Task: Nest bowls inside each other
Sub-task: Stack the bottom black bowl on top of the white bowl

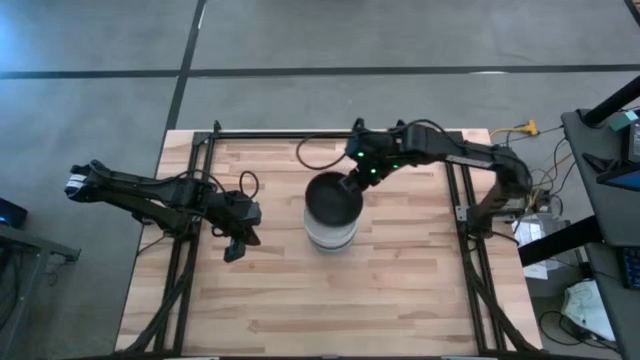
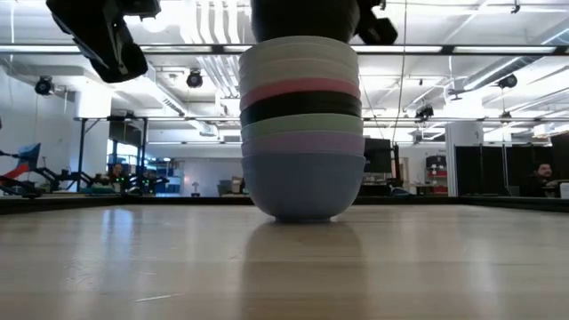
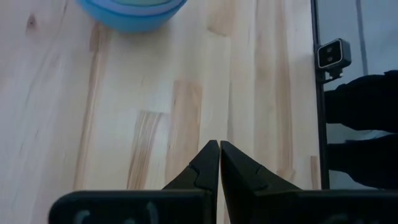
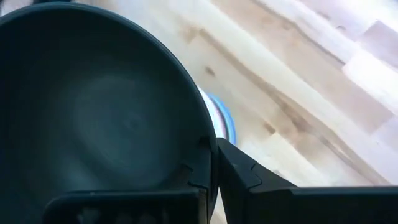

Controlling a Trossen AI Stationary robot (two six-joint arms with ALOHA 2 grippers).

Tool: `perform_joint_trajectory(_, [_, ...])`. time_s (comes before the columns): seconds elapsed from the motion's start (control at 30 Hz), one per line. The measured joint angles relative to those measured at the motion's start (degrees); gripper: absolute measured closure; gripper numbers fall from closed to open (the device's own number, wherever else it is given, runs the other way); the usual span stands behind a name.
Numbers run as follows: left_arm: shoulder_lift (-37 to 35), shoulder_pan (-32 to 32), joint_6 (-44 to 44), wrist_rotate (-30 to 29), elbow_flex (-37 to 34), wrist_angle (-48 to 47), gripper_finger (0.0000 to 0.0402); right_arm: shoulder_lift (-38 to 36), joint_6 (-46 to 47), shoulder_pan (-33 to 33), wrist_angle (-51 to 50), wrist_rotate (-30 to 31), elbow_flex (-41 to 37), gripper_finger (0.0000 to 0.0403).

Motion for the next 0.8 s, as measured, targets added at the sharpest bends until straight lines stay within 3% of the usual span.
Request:
perform_joint_trajectory(0.37, [0.24,0.00,-0.02,0.00,0.00,0.32,0.0402,15.09,-8.96,-0.36,-15.51,-1.66,17.36,0.0391])
perform_joint_trajectory(0.8, [0.29,0.00,-0.68,0.02,0.00,0.25,0.0402,22.76,-14.30,-0.34,-21.77,-1.66,26.40,0.0386])
